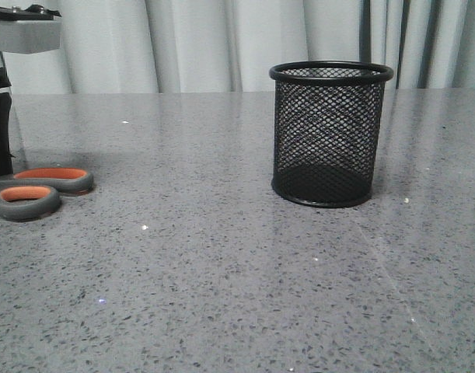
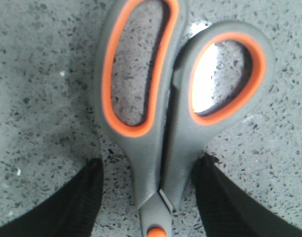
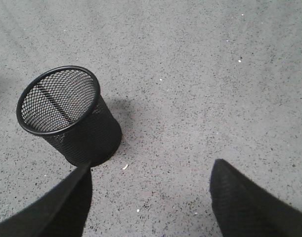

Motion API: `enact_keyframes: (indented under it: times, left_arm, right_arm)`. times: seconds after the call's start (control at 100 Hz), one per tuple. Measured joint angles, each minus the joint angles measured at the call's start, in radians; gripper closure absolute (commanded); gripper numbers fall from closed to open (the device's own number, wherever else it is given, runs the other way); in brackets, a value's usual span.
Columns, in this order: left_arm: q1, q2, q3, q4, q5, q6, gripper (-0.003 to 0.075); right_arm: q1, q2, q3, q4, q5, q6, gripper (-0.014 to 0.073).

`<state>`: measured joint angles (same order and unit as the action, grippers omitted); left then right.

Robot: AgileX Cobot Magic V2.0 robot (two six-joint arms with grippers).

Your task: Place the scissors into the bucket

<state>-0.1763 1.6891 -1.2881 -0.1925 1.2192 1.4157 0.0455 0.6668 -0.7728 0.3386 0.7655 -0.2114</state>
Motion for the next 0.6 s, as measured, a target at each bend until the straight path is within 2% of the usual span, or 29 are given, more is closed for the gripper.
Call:
enact_keyframes:
  times: [0.31, 0.6]
  left_arm:
    - [0.0, 0.002, 0.0, -0.008, 0.0, 0.0, 0.0343]
    - [0.0, 0.002, 0.0, -0.011, -0.013, 0.0, 0.0562]
  right_arm:
    - [0.0, 0.0, 0.0, 0.0, 0.0, 0.0, 0.0137]
    - [0.0, 0.0, 0.0, 0.0, 0.0, 0.0, 0.0137]
